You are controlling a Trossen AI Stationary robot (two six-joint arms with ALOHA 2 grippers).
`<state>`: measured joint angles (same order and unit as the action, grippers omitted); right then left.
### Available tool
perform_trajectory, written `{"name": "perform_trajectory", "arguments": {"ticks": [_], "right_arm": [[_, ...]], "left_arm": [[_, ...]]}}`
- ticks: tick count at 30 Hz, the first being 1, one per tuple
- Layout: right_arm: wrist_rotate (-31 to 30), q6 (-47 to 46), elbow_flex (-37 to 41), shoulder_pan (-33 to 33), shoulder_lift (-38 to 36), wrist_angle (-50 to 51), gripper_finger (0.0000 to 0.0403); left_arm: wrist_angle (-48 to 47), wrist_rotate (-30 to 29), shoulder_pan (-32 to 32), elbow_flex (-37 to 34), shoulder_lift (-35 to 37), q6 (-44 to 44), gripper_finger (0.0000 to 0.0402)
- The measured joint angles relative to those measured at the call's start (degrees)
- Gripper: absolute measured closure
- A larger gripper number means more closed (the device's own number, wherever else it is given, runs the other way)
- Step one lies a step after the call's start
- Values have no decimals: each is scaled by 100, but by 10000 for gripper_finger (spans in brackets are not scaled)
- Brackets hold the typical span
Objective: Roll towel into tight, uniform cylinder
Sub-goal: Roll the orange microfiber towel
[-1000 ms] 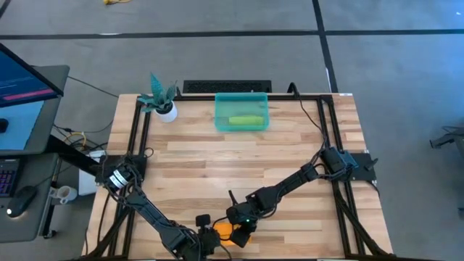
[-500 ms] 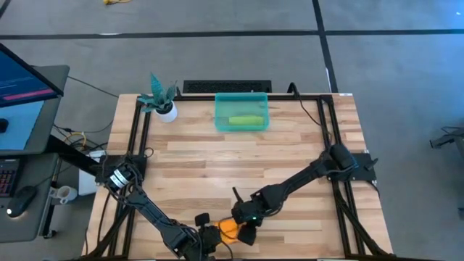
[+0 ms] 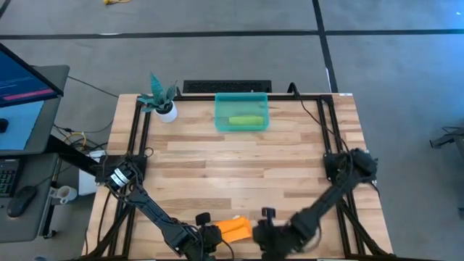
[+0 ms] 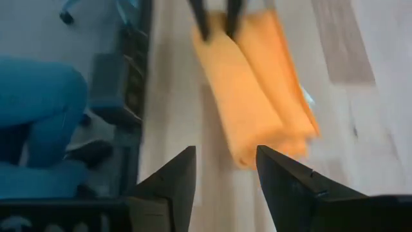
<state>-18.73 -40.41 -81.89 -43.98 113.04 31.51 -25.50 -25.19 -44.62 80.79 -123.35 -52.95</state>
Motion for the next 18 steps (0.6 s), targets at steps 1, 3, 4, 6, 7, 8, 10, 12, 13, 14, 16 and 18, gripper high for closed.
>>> {"name": "perform_trajectory", "arguments": {"ticks": [1, 3, 4, 6, 7, 8, 10, 12, 13, 14, 16, 18], "right_arm": [[-365, 148, -1, -148, 46, -158, 216], [-829, 467, -11, -344, 172, -531, 216], [-970, 644, -7, -414, 218, -632, 216], [-1110, 1001, -11, -459, 308, -992, 216], [-1135, 1156, -15, -468, 345, -1143, 217], [-1132, 1334, -13, -467, 361, -1207, 218], [-1033, 1849, -11, -415, 367, -1351, 218], [-865, 2168, -28, -324, 426, -1532, 216], [-850, 2296, -17, -296, 448, -1505, 214], [-802, 2422, -6, -269, 457, -1473, 212], [-671, 2651, -11, -189, 469, -1527, 207], [-581, 2769, -34, -100, 561, -1646, 201]], "left_arm": [[0, 0, 0, 0, 0, 4, 300], [2, 7, 1, 0, 0, -2, 300], [3, 28, 3, 0, 0, -7, 300], [14, 51, 7, -2, 0, -9, 300], [23, 55, 9, -2, 0, -6, 300], [48, 52, 9, -7, 0, -4, 300], [60, 54, 11, -9, 0, -6, 300], [62, 55, 11, -9, 0, -3, 300], [64, 55, 11, -9, 0, 3, 300], [66, 55, 11, -9, 0, 7, 300], [72, 57, 11, -11, 0, 15, 300], [76, 56, 11, -11, 0, 18, 300]]}}
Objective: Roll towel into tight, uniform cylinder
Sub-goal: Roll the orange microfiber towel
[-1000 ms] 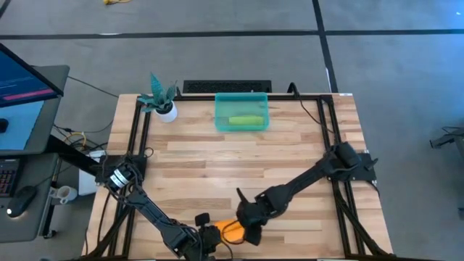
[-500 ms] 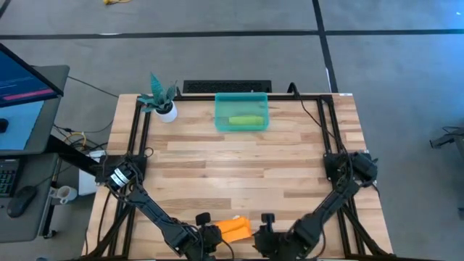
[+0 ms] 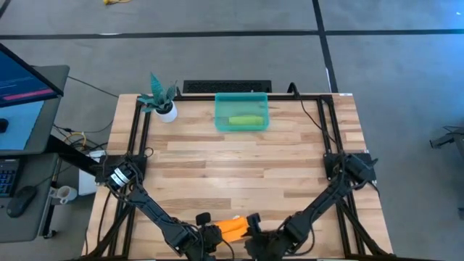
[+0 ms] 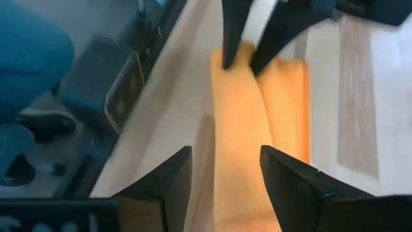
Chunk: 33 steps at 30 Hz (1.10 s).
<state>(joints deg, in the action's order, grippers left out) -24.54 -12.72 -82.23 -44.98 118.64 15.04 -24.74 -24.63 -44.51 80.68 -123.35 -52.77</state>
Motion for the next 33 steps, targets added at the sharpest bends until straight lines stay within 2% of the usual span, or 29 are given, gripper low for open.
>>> {"name": "perform_trajectory", "arguments": {"ticks": [6, 11, 19, 23, 28, 33], "right_arm": [[-29, 481, 6, 73, 175, 16, 190], [-61, 442, 19, 128, 387, 182, 193], [21, -414, -17, 271, 685, 423, 205], [421, -943, -27, 290, 761, 525, 212], [535, -1480, -29, 274, 759, 723, 241], [587, -1773, -29, 290, 750, 812, 306]], "left_arm": [[-2, 1, 0, 0, 0, 4, 300], [-2, 3, 0, 0, 0, 48, 300], [44, -213, -4, 2, -3, 121, 300], [42, -463, -11, 0, -7, 107, 300], [9, -910, -9, -9, -20, -2, 300], [-34, -1408, -71, -17, -43, -25, 300]]}}
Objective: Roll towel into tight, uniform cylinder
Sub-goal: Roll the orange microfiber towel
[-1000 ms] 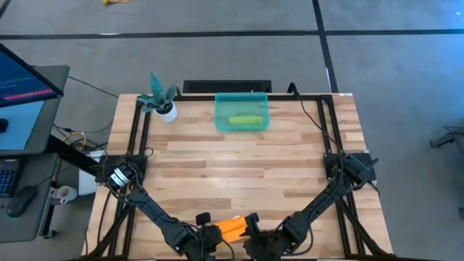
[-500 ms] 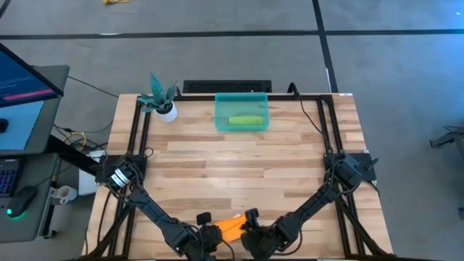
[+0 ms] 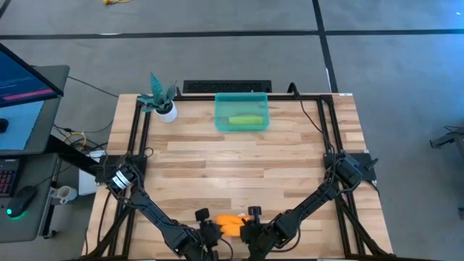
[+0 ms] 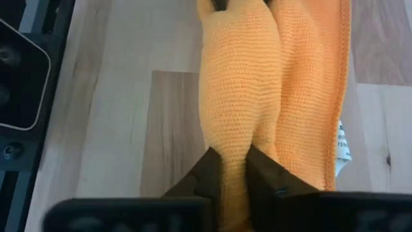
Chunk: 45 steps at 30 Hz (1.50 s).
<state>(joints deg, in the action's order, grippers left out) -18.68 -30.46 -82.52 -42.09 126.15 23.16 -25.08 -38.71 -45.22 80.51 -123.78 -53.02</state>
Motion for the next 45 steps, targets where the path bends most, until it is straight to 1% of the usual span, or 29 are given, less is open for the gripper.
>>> {"name": "perform_trajectory", "arguments": {"ticks": [4, 6, 11, 15, 20, 24, 27, 31, 35, 38, 41, 43, 45], "right_arm": [[-1, -8, 0, -1, -7, 32, 361], [-2, -11, 0, -2, -9, 35, 373], [52, -15, 0, 49, -13, 42, 373], [133, -14, 0, 97, -20, 48, 364], [155, -13, 0, 101, -22, 50, 366], [155, -13, 0, 101, -22, 50, 369], [155, -13, 0, 101, -22, 42, 365], [155, -13, 0, 101, -22, 28, 364], [155, -11, 0, 103, -22, 28, 366], [155, -11, 0, 103, -22, 28, 365], [155, -11, 0, 103, -22, 27, 364], [155, -11, 0, 103, -22, 27, 365], [155, -11, 0, 103, -22, 27, 365]], "left_arm": [[-10, -315, -93, 0, -7, 176, 300], [-34, -381, -118, 0, -7, 191, 300], [-197, -439, -169, 37, -7, 263, 300], [-769, -609, -236, 285, -7, 299, 299], [-1504, -1068, -413, 753, -5, 548, 299], [-1514, -1615, -608, 916, -3, 1105, 299], [-1467, -1750, -690, 929, 6, 1413, 299], [-1464, -1655, -662, 929, 6, 1438, 299], [-1460, -1207, -538, 929, -7, 1420, 290], [-1428, -810, -426, 929, -7, 1335, 269], [-1343, -193, -293, 929, -7, 1327, 243], [-1179, 150, -235, 929, -9, 1526, 228], [-978, 265, -203, 929, -9, 1813, 218]]}}
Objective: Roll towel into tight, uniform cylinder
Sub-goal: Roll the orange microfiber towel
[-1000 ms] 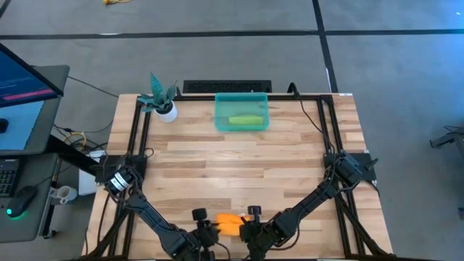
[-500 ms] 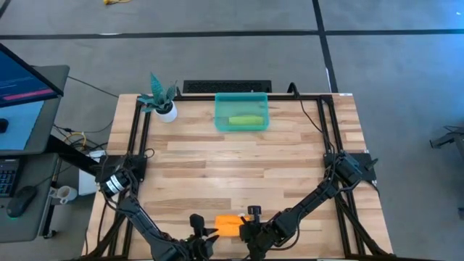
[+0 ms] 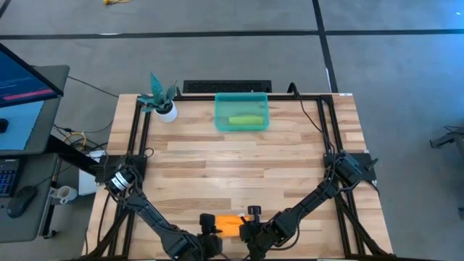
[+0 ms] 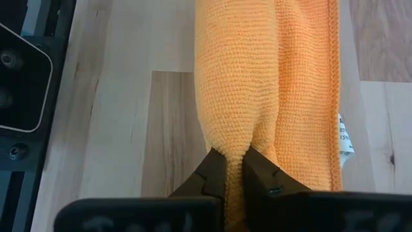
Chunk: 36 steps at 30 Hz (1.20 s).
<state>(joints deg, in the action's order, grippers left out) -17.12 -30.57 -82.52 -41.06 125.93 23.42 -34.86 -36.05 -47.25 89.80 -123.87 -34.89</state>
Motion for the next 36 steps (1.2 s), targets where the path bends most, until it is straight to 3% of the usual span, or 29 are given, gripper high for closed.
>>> {"name": "perform_trajectory", "arguments": {"ticks": [9, 23, 26, 32, 36], "right_arm": [[0, 2, 0, 0, 0, -1, 364], [2, 3, 0, -9, -4, -4, 363], [88, 7, -50, -11, -4, 54, 362], [287, 33, -296, -18, 35, 315, 363], [749, 12, -416, 44, 38, 419, 365]], "left_arm": [[201, -69, 134, -140, 0, 268, 212], [397, 474, 308, -890, 48, -816, 219], [489, 652, 314, -898, 44, -944, 245], [590, 1011, 292, -903, 55, -1048, 340], [613, 1348, 304, -901, 117, -1366, 387]]}}
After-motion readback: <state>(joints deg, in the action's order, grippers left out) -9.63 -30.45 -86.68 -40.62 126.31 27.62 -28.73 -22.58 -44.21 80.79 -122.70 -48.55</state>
